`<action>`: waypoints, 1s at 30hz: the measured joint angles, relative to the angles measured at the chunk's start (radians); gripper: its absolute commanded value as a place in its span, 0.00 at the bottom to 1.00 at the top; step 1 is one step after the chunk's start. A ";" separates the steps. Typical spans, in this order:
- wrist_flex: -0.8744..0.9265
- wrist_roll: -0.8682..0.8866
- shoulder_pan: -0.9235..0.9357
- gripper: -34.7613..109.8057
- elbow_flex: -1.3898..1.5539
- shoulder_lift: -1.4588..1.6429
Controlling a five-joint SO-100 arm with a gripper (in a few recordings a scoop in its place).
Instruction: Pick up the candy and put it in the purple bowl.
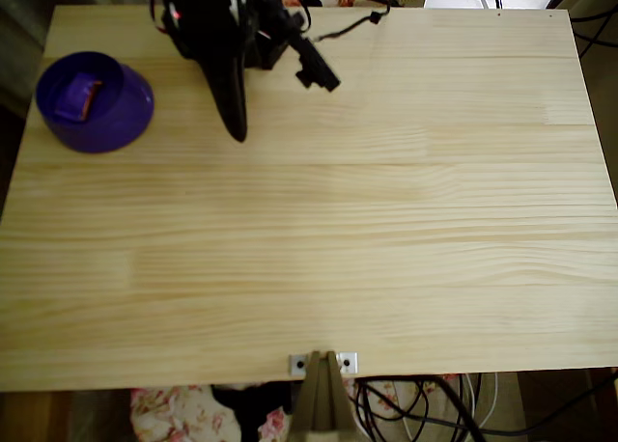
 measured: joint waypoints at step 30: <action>-0.078 -0.089 0.143 0.24 0.299 0.002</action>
